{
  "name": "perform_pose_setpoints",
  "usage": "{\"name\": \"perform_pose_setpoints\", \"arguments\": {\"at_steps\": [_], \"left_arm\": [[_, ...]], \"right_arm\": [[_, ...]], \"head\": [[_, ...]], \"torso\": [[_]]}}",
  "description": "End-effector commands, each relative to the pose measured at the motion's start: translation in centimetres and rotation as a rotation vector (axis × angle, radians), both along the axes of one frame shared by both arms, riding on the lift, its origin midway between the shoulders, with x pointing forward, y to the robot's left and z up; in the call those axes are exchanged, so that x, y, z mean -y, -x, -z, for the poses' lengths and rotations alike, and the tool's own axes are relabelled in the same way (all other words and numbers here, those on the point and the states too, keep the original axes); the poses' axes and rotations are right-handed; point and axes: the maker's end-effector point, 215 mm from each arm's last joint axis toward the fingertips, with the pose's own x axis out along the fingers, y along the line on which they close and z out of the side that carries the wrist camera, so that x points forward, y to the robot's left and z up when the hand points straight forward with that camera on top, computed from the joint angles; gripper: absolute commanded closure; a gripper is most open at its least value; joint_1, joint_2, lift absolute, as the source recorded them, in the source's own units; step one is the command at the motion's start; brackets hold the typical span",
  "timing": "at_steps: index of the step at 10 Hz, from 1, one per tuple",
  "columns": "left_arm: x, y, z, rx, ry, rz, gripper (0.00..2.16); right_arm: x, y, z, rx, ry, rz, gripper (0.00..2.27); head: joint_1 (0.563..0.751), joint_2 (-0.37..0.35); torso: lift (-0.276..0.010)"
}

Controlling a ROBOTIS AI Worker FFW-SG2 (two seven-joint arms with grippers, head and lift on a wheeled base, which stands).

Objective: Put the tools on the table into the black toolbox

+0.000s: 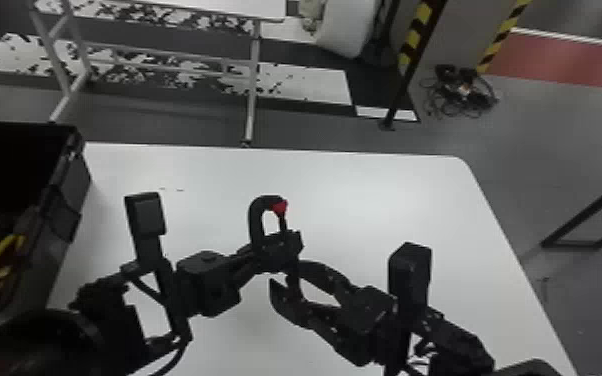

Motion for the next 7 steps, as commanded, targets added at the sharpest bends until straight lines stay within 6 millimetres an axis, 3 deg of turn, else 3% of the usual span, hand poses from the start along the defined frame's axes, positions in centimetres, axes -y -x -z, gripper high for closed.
{"name": "perform_pose_setpoints", "arguments": {"at_steps": [1, 3, 7], "left_arm": [[-0.7, -0.4, 0.3, 0.005, -0.017, -0.014, 2.13], [-2.7, -1.6, -0.6, 0.033, -0.032, -0.052, 2.13], [-8.8, -4.0, -3.7, 0.122, -0.089, -0.158, 2.13]], "right_arm": [[0.1, 0.2, -0.2, -0.003, -0.011, 0.005, 0.07], [1.2, 0.8, -0.4, -0.004, -0.03, 0.031, 0.07], [5.8, 1.1, -1.0, 0.023, -0.071, 0.136, 0.08]], "head": [[0.695, -0.176], [0.695, -0.168], [0.695, -0.135]], "torso": [[-0.075], [-0.075], [-0.075]]}}
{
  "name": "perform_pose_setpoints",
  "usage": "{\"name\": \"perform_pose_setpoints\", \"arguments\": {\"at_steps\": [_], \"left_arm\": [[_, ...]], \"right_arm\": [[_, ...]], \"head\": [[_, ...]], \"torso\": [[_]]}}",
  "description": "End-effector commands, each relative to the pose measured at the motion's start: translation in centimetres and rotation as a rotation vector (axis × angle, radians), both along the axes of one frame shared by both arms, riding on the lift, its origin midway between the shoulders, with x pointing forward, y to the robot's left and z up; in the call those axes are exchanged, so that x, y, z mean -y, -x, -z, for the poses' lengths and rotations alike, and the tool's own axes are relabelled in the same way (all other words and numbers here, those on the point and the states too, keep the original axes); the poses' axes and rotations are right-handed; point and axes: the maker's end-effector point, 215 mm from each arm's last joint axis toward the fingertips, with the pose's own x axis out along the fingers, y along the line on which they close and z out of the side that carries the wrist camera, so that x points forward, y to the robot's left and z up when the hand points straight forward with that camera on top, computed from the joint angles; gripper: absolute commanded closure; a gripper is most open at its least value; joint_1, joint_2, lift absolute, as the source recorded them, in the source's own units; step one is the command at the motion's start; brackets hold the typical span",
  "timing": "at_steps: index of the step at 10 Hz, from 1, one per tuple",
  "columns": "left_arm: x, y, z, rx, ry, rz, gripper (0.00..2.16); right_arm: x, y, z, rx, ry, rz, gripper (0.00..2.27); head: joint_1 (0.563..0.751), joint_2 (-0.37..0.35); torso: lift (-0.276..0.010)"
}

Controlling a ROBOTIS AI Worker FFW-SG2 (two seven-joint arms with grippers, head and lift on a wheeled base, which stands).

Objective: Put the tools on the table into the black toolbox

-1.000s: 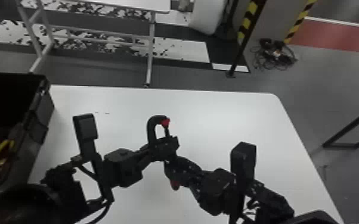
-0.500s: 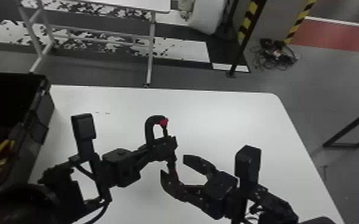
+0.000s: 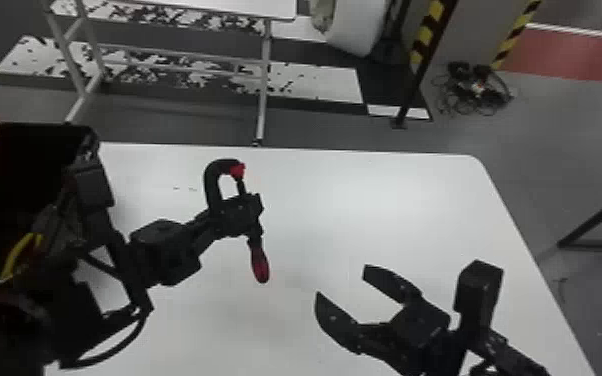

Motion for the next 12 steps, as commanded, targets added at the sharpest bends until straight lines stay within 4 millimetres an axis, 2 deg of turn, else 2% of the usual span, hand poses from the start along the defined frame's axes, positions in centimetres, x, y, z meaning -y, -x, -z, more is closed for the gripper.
{"name": "perform_pose_setpoints", "arguments": {"at_steps": [1, 3, 5, 9, 12], "left_arm": [[-2.5, -0.6, -0.5, 0.018, -0.026, -0.042, 2.13], [-5.5, -1.3, -0.6, 0.028, -0.049, -0.095, 2.13], [-9.6, -2.5, -1.0, 0.045, -0.073, -0.17, 2.13], [-19.3, -4.9, -3.2, 0.097, -0.123, -0.325, 2.13], [-26.2, -6.1, -3.0, 0.098, -0.148, -0.45, 2.13]], "right_arm": [[1.7, -0.4, -1.2, 0.055, -0.009, 0.044, 0.08], [3.6, -0.9, -1.8, 0.084, -0.015, 0.091, 0.08], [5.6, -1.1, -2.2, 0.105, -0.029, 0.139, 0.08], [9.1, -0.7, -1.9, 0.119, -0.023, 0.209, 0.08], [10.7, -0.6, -1.6, 0.137, -0.027, 0.246, 0.09]], "head": [[0.695, -0.129], [0.695, -0.115], [0.695, -0.094], [0.695, -0.014], [0.695, 0.049]], "torso": [[-0.075], [-0.075], [-0.075], [-0.075], [-0.075]]}}
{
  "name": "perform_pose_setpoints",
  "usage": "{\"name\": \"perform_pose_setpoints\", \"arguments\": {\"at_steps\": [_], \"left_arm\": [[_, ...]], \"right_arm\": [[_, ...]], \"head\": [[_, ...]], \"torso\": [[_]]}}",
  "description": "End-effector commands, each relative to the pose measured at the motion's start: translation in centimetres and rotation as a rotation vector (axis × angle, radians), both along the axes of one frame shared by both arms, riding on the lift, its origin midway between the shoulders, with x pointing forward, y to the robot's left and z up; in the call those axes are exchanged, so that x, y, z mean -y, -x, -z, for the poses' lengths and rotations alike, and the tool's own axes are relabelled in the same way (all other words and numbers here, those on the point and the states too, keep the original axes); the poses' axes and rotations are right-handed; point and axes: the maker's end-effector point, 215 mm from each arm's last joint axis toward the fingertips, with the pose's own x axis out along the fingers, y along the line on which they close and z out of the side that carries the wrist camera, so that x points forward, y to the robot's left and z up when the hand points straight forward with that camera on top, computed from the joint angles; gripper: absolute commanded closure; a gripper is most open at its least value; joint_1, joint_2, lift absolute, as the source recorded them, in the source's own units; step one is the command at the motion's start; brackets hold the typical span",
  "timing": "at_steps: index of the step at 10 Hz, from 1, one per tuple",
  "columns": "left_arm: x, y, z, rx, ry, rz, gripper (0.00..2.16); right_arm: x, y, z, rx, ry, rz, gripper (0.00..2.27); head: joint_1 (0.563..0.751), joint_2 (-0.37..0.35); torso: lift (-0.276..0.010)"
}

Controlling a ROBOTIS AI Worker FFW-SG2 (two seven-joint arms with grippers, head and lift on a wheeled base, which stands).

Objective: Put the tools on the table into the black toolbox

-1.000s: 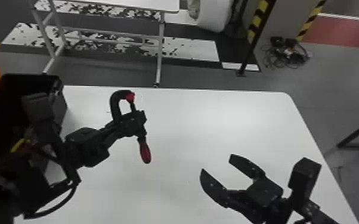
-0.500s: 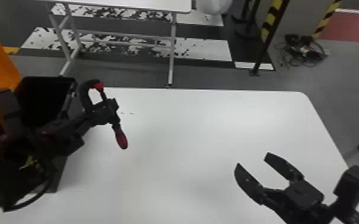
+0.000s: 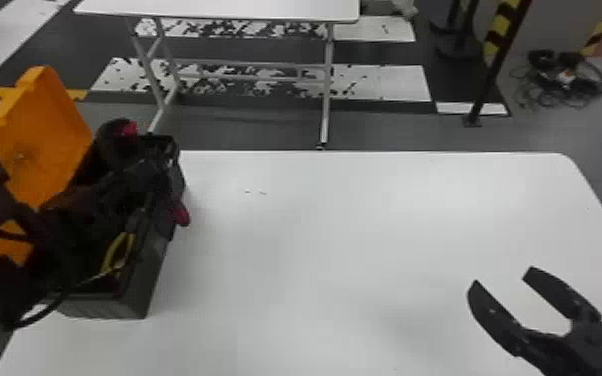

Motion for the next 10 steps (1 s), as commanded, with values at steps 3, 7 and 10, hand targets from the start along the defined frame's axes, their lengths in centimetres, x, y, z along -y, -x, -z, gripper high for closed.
{"name": "perform_pose_setpoints", "arguments": {"at_steps": [3, 7, 10], "left_arm": [[-7.7, -1.2, 0.1, 0.016, -0.033, -0.14, 2.13], [-12.9, -1.7, 0.9, 0.117, -0.129, -0.26, 2.0], [-14.4, -0.7, 1.4, 0.151, -0.146, -0.309, 0.0]], "right_arm": [[1.0, 0.3, 1.0, -0.013, -0.005, 0.027, 0.09], [2.3, 0.2, 1.1, 0.002, -0.003, 0.059, 0.09], [3.0, 0.2, 1.0, 0.004, 0.001, 0.072, 0.09]], "head": [[0.695, 0.133], [0.695, 0.218], [0.695, 0.238]], "torso": [[-0.075], [-0.075], [-0.075]]}}
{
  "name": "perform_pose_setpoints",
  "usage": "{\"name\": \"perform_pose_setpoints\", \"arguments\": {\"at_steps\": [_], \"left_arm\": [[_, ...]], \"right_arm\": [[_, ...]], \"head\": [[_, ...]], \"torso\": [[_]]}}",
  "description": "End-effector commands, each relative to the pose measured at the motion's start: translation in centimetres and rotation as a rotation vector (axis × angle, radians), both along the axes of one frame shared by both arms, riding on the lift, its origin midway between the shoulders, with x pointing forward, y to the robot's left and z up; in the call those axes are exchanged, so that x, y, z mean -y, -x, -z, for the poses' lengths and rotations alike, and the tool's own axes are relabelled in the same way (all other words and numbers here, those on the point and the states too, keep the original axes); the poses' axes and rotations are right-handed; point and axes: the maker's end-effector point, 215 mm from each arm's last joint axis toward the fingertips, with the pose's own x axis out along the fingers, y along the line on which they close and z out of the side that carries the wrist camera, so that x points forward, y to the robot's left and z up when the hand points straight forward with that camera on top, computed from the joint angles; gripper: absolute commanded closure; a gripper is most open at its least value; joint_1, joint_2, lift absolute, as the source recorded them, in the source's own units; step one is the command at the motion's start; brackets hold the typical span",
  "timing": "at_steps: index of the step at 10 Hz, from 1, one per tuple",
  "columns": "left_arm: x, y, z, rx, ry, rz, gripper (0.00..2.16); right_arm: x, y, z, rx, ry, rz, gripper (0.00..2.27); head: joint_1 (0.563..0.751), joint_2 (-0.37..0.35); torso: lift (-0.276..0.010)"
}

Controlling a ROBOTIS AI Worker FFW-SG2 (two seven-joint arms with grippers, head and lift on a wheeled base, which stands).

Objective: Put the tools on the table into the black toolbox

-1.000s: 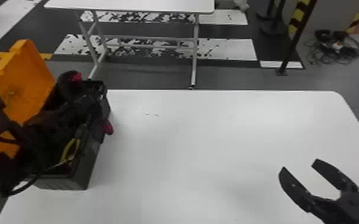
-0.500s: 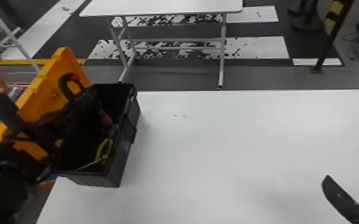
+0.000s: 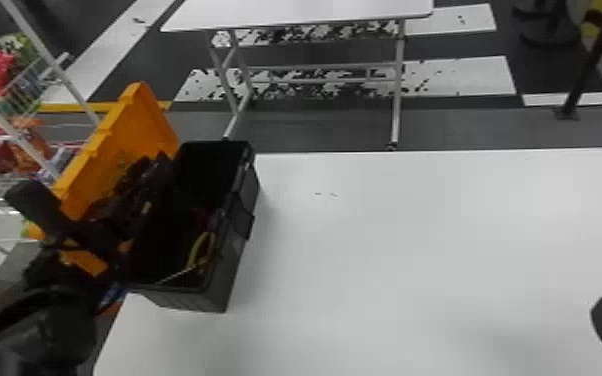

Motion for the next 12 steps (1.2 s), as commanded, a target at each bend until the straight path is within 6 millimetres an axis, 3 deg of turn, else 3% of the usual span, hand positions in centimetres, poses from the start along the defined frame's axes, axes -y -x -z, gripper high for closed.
{"name": "perform_pose_setpoints", "arguments": {"at_steps": [1, 3, 6, 8, 10, 12], "left_arm": [[0.2, 1.6, -0.8, 0.028, -0.035, -0.001, 0.0], [2.8, 4.7, -1.0, 0.047, -0.056, 0.015, 0.04], [5.2, 7.9, 1.2, 0.022, -0.049, -0.022, 0.04], [6.9, 10.0, 0.4, 0.106, -0.148, -0.068, 0.04], [9.5, 11.7, -0.2, 0.208, -0.22, -0.09, 0.04], [12.9, 13.7, 0.4, 0.248, -0.23, -0.087, 0.04]], "right_arm": [[0.4, 0.3, 0.0, 0.0, -0.014, 0.01, 0.1], [1.3, 0.6, -0.9, 0.034, -0.021, 0.023, 0.1], [2.3, 1.4, -3.0, 0.113, -0.016, 0.046, 0.1], [2.3, 1.8, -3.7, 0.155, -0.022, 0.049, 0.1], [1.2, 1.9, -3.9, 0.186, -0.034, 0.04, 0.1], [0.1, 1.9, -3.5, 0.19, -0.035, 0.03, 0.1]], "head": [[0.695, 0.239], [0.695, 0.235], [0.695, 0.182], [0.695, 0.167], [0.695, 0.141], [0.695, 0.122]], "torso": [[-0.075], [-0.075], [-0.075], [-0.075], [-0.075], [-0.075]]}}
